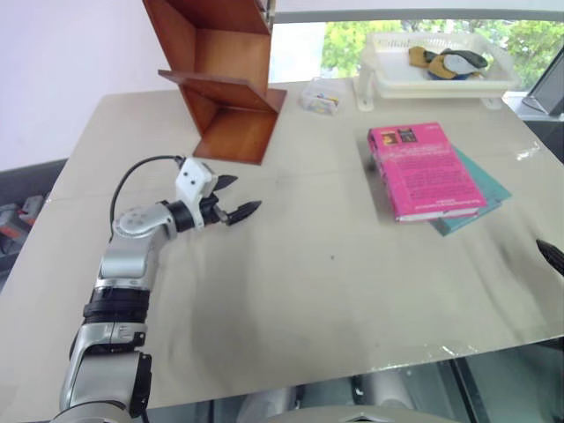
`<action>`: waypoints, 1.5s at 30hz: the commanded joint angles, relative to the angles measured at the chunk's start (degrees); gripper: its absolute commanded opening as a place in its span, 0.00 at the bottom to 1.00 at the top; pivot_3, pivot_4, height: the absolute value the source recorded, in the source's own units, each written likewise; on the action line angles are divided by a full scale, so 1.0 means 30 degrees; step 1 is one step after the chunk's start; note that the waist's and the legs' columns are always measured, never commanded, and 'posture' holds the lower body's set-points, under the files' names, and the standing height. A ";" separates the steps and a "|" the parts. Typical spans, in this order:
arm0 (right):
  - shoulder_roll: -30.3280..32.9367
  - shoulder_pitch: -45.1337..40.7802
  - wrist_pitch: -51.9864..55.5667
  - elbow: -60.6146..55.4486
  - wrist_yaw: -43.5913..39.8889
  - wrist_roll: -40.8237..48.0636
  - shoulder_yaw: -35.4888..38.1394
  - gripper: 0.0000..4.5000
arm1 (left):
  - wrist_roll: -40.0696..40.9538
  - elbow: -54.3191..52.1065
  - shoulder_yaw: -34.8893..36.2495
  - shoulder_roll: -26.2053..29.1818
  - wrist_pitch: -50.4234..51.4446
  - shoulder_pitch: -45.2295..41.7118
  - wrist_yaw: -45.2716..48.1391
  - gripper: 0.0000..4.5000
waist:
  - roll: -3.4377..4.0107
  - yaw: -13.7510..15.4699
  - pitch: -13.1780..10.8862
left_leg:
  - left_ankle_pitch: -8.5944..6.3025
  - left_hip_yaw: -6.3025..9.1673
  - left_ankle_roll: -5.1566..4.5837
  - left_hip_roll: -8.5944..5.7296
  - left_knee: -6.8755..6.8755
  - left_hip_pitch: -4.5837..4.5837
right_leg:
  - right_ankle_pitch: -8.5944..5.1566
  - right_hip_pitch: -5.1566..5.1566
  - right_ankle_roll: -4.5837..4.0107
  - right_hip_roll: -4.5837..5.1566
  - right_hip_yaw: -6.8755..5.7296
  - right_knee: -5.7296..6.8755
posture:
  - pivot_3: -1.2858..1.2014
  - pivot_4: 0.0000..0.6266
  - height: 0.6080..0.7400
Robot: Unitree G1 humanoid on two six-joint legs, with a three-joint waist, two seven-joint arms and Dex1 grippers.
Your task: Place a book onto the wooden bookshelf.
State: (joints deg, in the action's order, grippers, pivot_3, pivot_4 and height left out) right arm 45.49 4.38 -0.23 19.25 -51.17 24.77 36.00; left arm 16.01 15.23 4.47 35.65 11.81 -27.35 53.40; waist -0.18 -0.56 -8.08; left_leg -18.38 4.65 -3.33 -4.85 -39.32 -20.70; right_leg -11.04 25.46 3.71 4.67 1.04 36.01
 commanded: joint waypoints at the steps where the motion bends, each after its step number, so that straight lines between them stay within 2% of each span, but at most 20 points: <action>1: 0.0550 0.0217 -0.0341 -0.0129 -0.0179 0.0333 0.0891 1.00 | 0.0341 -0.0972 0.0511 0.0328 0.0028 0.0092 -0.0035 0.99 | 0.0000 0.0002 0.0000 | 0.0000 -0.0001 0.0000 0.0000 0.0000 0.0000 | 0.0000 0.0000 0.0000 0.0001 0.0000 0.0000 | 0.52 0.24 1.00; 13: 0.1251 -0.0285 -0.0596 0.1233 -0.0585 0.0091 0.0722 1.00 | 0.0601 -0.2241 0.1183 0.0350 0.0409 0.1498 -0.0709 0.99 | 0.0003 -0.0006 0.0002 | 0.0000 -0.0005 0.0000 0.0004 0.0001 0.0003 | 0.0000 0.0000 0.0000 0.0004 0.0007 -0.0001 | 0.52 0.24 1.00; 24: 0.1902 -0.2821 -0.0738 0.3052 -0.0852 -0.0515 -0.0527 1.00 | 0.1002 -0.3739 0.1678 0.0366 0.0811 0.2733 -0.1468 0.99 | 0.0008 -0.0021 0.0005 | 0.0000 -0.0006 0.0000 0.0010 0.0000 0.0003 | 0.0000 -0.0001 -0.0001 0.0004 0.0006 0.0000 | 0.52 0.24 1.00; 28: 0.1447 -0.5665 -0.0291 0.4952 0.1338 -0.1047 -0.1187 1.00 | 0.1425 -0.4270 0.2028 0.0467 0.1097 0.2909 -0.1290 0.99 | 0.0008 -0.0082 0.0004 | 0.0000 -0.0018 0.0000 0.0004 0.0002 0.0003 | 0.0000 0.0000 -0.0001 0.0007 0.0015 -0.0008 | 0.52 0.24 1.00; 30: 0.0654 -0.7845 0.0859 0.5895 0.2595 -0.0283 -0.1078 1.00 | 0.1995 -0.4632 0.2127 0.0604 0.1390 0.2849 -0.0758 0.99 | 0.0009 -0.0186 0.0004 | 0.0000 -0.0039 0.0000 0.0007 0.0000 0.0009 | 0.0004 0.0002 -0.0005 0.0004 0.0032 -0.0003 | 0.52 0.24 1.00; 34: -0.1011 -1.1461 0.3915 0.7427 0.3052 0.1743 -0.0726 1.00 | 0.3946 -0.5805 0.2549 0.1250 0.2806 0.2765 0.0776 0.99 | 0.0008 -0.0208 0.0003 | 0.0006 -0.0033 0.0011 0.0047 0.0004 0.0013 | 0.0023 0.0003 -0.0036 -0.0021 0.0039 -0.0003 | 0.52 0.24 1.00; 37: -0.1580 -1.3138 0.4552 0.9063 0.3346 0.2087 -0.0743 1.00 | 0.4985 -0.6468 0.2912 0.1850 0.3631 0.2685 0.1462 0.99 | 0.0014 -0.0081 0.0000 | 0.0005 -0.0016 0.0009 0.0046 0.0012 -0.0020 | 0.0023 0.0020 -0.0037 -0.0019 0.0051 -0.0018 | 0.52 0.24 1.00; 41: -0.2003 -1.5618 0.4446 1.2862 0.4272 0.1988 -0.0665 1.00 | 0.5788 -0.7293 0.3585 0.3398 0.4416 0.2707 0.2411 0.99 | 0.0017 -0.0078 -0.0007 | 0.0004 0.0003 0.0006 0.0016 0.0024 -0.0048 | 0.0023 0.0025 -0.0037 -0.0003 -0.0008 -0.0048 | 0.52 0.24 1.00; 45: -0.2011 -1.6670 0.4112 1.5281 0.4714 0.1527 -0.0945 1.00 | 0.6512 -0.8372 0.4627 0.5347 0.5139 0.3786 0.3782 0.99 | 0.0024 -0.0210 -0.0013 | 0.0005 0.0005 0.0008 0.0024 0.0050 -0.0043 | 0.0022 0.0032 -0.0040 -0.0007 -0.0015 -0.0049 | 0.52 0.24 1.00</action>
State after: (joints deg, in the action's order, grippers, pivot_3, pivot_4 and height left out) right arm 38.64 -44.48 13.19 63.47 -37.73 29.48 32.50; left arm 33.63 -6.90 15.20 49.53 26.42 -16.71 62.79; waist -0.11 -1.19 -8.12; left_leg -18.36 4.65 -3.31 -4.77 -39.15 -20.84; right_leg -10.97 25.56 3.59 4.64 1.01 35.85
